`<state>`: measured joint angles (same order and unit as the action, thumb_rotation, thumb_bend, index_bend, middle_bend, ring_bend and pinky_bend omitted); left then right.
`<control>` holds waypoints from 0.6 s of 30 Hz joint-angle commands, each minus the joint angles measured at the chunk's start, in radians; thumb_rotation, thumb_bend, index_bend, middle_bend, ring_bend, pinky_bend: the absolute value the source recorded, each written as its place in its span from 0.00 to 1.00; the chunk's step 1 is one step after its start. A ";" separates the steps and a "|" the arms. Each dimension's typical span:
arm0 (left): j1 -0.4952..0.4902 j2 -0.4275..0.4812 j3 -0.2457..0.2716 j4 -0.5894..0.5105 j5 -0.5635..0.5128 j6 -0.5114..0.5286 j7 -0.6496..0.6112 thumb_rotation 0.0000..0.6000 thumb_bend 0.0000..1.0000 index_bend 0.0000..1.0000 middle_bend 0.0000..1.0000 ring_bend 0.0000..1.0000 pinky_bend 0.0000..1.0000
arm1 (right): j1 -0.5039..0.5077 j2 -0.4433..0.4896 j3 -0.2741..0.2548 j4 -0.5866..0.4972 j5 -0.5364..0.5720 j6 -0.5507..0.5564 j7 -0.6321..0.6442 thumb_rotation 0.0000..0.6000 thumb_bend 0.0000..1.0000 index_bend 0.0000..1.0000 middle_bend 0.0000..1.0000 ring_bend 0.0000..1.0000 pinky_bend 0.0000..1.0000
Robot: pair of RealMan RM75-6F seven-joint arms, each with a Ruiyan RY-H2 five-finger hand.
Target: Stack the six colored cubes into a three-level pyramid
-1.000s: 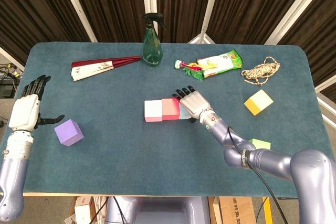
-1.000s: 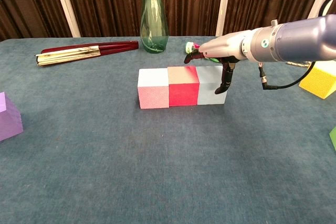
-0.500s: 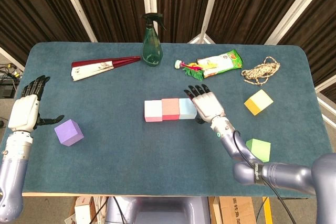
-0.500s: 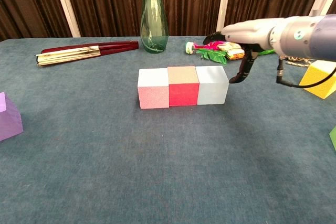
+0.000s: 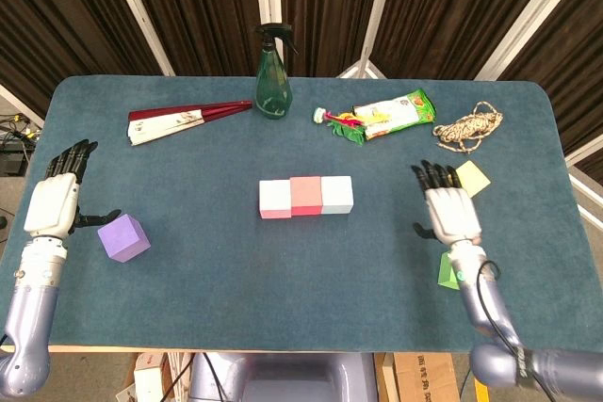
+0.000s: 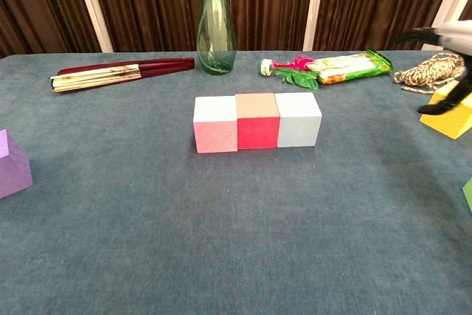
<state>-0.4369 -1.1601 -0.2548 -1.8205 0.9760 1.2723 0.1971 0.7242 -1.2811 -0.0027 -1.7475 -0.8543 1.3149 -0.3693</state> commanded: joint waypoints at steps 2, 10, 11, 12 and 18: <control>-0.009 -0.018 0.003 0.010 -0.007 -0.006 0.017 1.00 0.11 0.00 0.00 0.00 0.00 | -0.087 0.027 -0.026 -0.009 -0.081 0.052 0.080 1.00 0.26 0.00 0.00 0.00 0.00; -0.050 -0.062 -0.004 0.018 -0.023 -0.027 0.073 1.00 0.11 0.00 0.00 0.00 0.00 | -0.134 0.028 -0.004 0.017 -0.139 0.032 0.131 1.00 0.26 0.00 0.00 0.00 0.00; -0.060 -0.070 -0.006 0.017 -0.027 -0.037 0.081 1.00 0.12 0.00 0.00 0.00 0.00 | -0.138 0.029 0.001 0.019 -0.142 0.027 0.134 1.00 0.26 0.00 0.00 0.00 0.00; -0.071 -0.079 -0.008 0.018 -0.030 -0.045 0.090 1.00 0.13 0.00 0.00 0.00 0.00 | -0.142 0.029 0.007 0.020 -0.144 0.023 0.139 1.00 0.26 0.00 0.00 0.00 0.00; -0.149 -0.155 -0.027 0.035 -0.042 -0.100 0.135 1.00 0.15 0.00 0.00 0.00 0.00 | -0.159 0.031 0.035 0.020 -0.151 0.000 0.156 1.00 0.26 0.00 0.00 0.00 0.00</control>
<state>-0.5621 -1.2910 -0.2741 -1.7941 0.9417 1.1926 0.3160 0.5678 -1.2503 0.0300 -1.7279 -1.0047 1.3179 -0.2151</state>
